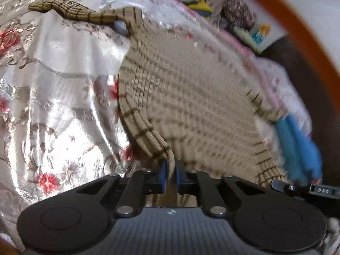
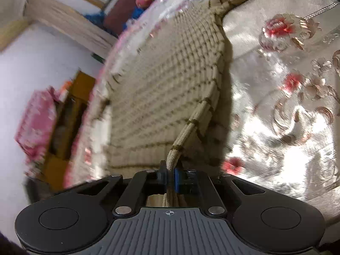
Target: Fold small clothes
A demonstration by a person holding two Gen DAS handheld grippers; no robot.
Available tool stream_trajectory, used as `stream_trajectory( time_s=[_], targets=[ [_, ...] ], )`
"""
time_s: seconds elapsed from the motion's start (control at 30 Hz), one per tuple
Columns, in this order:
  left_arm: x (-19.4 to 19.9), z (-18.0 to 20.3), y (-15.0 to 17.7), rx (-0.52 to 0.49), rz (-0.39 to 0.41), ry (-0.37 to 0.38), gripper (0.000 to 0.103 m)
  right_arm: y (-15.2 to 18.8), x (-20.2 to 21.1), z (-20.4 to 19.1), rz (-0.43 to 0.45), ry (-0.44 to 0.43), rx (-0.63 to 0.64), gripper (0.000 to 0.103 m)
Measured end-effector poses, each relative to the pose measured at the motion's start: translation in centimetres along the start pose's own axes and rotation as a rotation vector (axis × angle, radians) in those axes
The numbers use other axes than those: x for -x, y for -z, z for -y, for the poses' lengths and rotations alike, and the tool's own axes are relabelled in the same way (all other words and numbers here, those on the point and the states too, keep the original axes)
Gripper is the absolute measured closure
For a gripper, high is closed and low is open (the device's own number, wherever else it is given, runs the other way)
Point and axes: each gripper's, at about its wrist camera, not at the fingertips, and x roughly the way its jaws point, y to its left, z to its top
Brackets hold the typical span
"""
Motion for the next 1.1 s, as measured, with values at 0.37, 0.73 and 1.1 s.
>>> stream_trajectory(
  time_s=[0.37,0.73,1.1],
  targets=[
    [3.6,1.2,-1.5,-0.027,0.102,0.06,0.09,-3.5,5.1,-1.1,0.159,-0.226,-0.105,0.096],
    [-0.2,4.0,0.8,-0.198,0.03,-0.044,0.089,-1.1,3.3,0.8,0.136,0.31,0.062,0.092],
    [-5.1,5.6,2.1,-0.311,-0.112,-0.06,0.086,-0.4,4.0,-1.0,0.139,0.432,0.224,0.085]
  ],
)
